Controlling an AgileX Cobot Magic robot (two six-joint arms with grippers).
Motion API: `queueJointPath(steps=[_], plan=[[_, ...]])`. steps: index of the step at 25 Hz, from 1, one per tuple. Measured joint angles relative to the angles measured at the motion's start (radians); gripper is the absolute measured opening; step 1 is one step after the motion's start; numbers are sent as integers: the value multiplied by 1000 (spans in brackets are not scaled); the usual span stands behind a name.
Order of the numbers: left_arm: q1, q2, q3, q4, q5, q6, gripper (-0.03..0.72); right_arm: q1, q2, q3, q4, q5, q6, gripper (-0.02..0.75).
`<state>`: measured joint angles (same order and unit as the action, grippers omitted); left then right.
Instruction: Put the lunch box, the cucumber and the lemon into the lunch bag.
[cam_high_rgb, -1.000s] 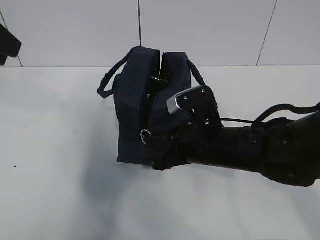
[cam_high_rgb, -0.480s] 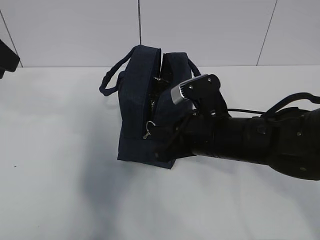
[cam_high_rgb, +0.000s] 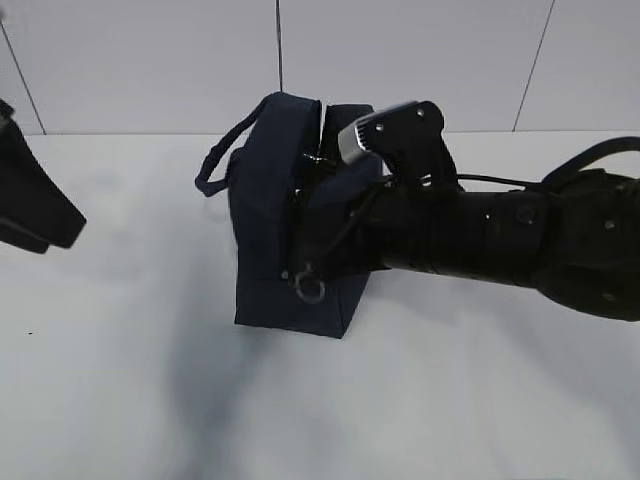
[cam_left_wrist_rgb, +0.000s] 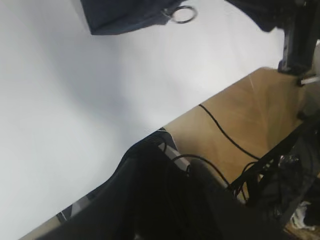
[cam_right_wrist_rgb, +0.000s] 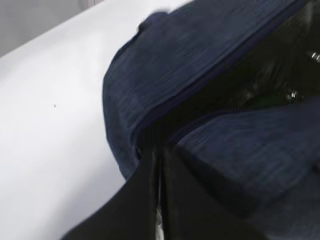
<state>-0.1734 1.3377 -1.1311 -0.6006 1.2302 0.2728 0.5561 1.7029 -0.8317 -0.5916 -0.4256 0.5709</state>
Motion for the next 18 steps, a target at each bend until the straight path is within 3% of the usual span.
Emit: queueJointPath(steps=[7,18], plan=[[-158,37,86,124,-143,35,239,0,-22,-45,-15,32,-2,0],[-175,163,114,173,-381,37,239,0,-24,-47,-52,240,35,10]])
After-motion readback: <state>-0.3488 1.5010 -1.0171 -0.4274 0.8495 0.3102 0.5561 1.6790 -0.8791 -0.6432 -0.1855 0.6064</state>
